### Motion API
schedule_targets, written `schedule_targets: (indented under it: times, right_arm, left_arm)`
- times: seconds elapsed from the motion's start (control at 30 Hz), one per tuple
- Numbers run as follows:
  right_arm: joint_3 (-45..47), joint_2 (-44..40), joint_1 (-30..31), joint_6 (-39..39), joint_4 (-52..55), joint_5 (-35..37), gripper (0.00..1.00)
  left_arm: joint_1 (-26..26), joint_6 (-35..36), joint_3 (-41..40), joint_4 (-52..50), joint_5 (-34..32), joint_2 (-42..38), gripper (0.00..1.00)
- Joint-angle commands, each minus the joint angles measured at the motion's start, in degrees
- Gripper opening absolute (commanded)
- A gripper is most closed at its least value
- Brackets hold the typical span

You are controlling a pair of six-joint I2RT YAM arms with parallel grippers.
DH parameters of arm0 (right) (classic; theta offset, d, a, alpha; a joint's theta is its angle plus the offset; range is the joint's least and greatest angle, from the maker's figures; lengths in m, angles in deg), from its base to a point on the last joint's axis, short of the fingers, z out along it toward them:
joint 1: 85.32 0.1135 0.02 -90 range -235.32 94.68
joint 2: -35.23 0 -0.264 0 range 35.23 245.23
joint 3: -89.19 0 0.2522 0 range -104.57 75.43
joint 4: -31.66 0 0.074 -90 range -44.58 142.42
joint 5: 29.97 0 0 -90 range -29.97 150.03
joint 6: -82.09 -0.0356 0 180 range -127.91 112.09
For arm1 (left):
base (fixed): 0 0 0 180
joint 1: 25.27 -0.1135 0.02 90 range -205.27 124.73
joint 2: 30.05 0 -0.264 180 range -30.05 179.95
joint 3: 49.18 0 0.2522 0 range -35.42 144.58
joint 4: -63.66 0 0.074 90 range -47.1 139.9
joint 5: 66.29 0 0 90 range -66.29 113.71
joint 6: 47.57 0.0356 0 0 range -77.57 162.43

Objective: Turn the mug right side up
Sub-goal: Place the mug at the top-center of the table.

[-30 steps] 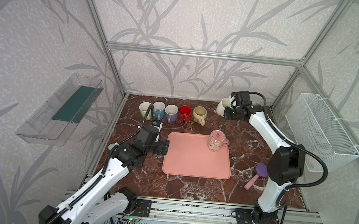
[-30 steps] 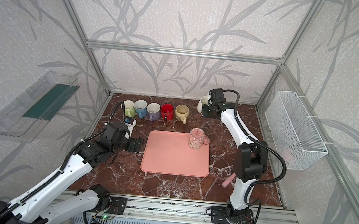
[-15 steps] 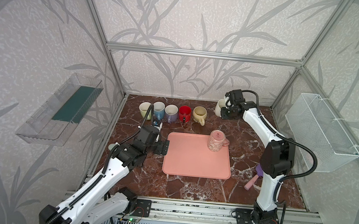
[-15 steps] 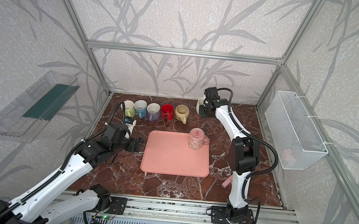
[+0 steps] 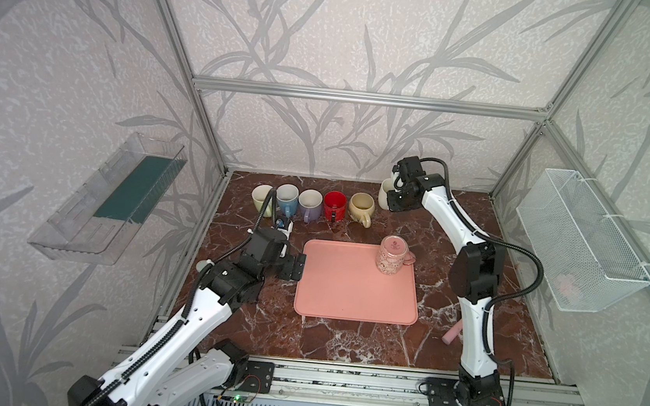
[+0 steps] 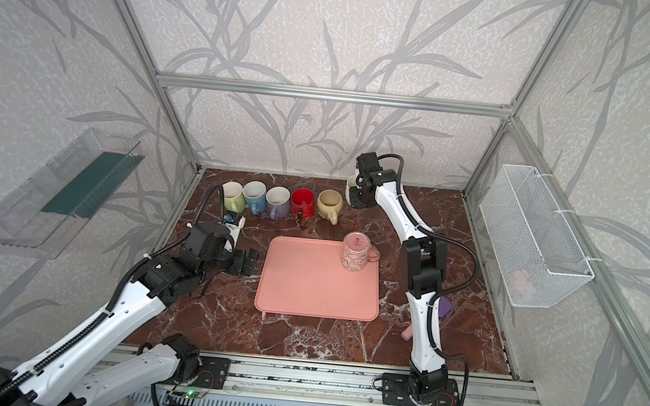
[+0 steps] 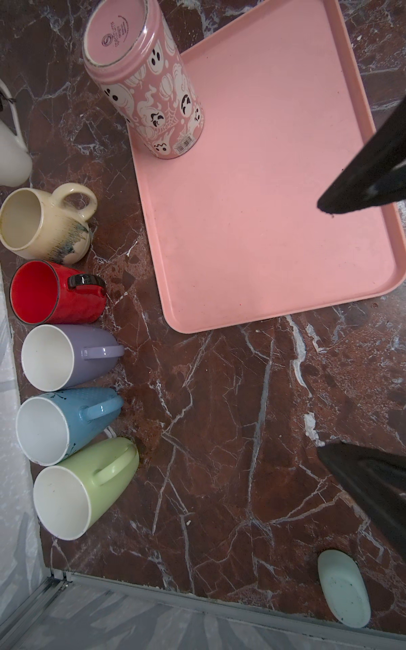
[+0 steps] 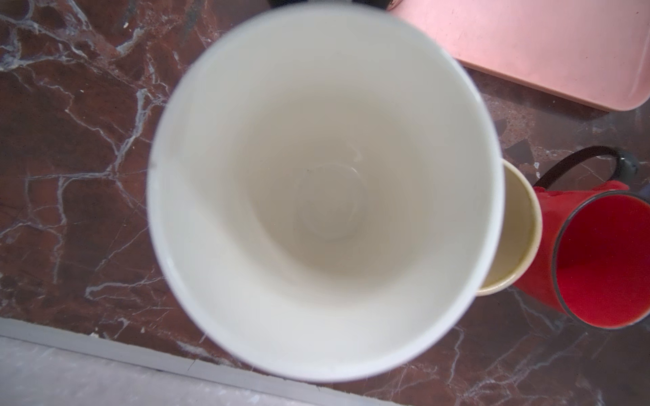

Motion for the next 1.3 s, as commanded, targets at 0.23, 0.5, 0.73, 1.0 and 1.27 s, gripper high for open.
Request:
schedule_targets:
  times: [0.23, 0.5, 0.73, 1.0, 1.27]
  right_arm:
    - [-6.4, 3.8, 0.2, 0.7, 4.2, 0.3, 0.00]
    - [-7.8, 6.0, 0.2, 0.9, 4.4, -0.2, 0.00]
    - [-10.9, 9.3, 0.3, 1.2, 6.3, 0.0, 0.00]
    - [-9.8, 10.1, 0.2, 1.0, 5.2, -0.2, 0.00]
    - [-9.6, 11.1, 0.2, 0.3, 5.1, -1.1, 0.03]
  left_arm:
    - [-0.1, 1.0, -0.9, -1.0, -0.6, -0.6, 0.99]
    - [-0.2, 1.0, -0.9, -0.9, -0.4, -0.2, 0.99]
    - [-0.2, 1.0, -1.0, -0.9, -0.3, -0.1, 0.99]
    - [-0.2, 1.0, -1.0, -0.8, 0.0, -0.2, 0.99]
    - [0.0, 0.9, -1.1, -0.8, 0.5, -0.1, 0.99]
